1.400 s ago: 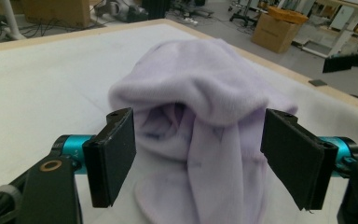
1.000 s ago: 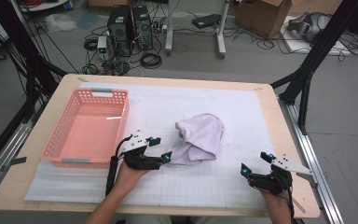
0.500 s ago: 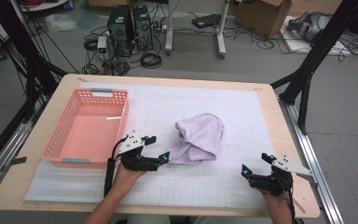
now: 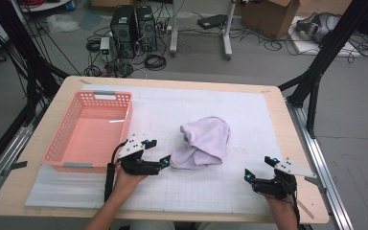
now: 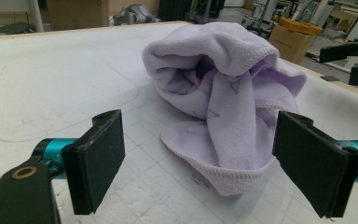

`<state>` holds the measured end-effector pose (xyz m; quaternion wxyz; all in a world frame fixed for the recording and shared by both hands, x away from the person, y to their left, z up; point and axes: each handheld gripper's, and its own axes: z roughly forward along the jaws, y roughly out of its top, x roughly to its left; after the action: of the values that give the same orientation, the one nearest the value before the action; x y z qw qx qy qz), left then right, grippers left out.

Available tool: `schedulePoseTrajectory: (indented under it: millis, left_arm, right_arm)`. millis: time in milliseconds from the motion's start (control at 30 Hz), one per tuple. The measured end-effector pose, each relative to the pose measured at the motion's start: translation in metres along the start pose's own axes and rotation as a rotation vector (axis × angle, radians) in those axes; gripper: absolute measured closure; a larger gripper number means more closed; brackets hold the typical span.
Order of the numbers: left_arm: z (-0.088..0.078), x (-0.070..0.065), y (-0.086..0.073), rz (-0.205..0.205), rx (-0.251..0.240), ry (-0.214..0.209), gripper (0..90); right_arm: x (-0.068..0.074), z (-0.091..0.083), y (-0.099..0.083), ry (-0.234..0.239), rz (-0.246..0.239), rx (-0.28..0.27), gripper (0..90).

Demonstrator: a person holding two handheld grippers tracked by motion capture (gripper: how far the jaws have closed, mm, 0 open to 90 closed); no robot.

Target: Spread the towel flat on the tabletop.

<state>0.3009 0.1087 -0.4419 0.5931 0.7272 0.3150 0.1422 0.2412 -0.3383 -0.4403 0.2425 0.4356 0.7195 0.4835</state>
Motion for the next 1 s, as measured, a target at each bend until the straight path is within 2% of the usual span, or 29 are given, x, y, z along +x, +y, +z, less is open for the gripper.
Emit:
schedulePoseTrajectory:
  millis: [200,300,400,433,533,700,767,867,1000]
  left_arm:
    - [0.001,0.000,0.000,0.000,-0.004,-0.002,17.4]
    - [0.002,0.000,0.000,0.000,0.004,-0.009,17.6]
    - [0.002,0.000,-0.001,0.002,0.013,-0.009,17.8]
    - [0.002,0.000,-0.001,0.002,0.012,-0.010,17.9]
    - [0.003,-0.001,-0.002,0.003,0.023,-0.013,18.1]
    - [0.004,-0.003,-0.005,0.010,0.039,-0.019,18.5]
    - [0.004,-0.003,-0.005,0.007,0.038,-0.019,18.6]
    - [0.003,-0.002,-0.005,0.008,0.041,-0.020,18.7]
    - [0.003,-0.002,-0.005,0.004,0.039,-0.017,18.8]
  right_arm:
    - [0.001,-0.002,0.000,-0.002,0.001,-0.001,4.4]
    - [0.002,-0.003,0.002,-0.017,-0.033,-0.009,4.4]
    - [0.004,-0.002,0.004,-0.021,-0.043,-0.016,4.4]
    - [0.005,-0.001,0.004,-0.016,-0.029,-0.012,4.4]
    - [0.006,0.004,0.005,-0.006,-0.034,0.010,4.4]
    - [0.010,0.014,0.009,0.042,-0.053,0.041,4.4]
    - [0.012,0.020,0.012,0.079,-0.038,0.049,4.4]
    - [0.018,0.032,0.019,0.106,-0.055,0.062,5.1]
    - [0.026,0.048,0.030,0.156,-0.105,0.069,18.1]
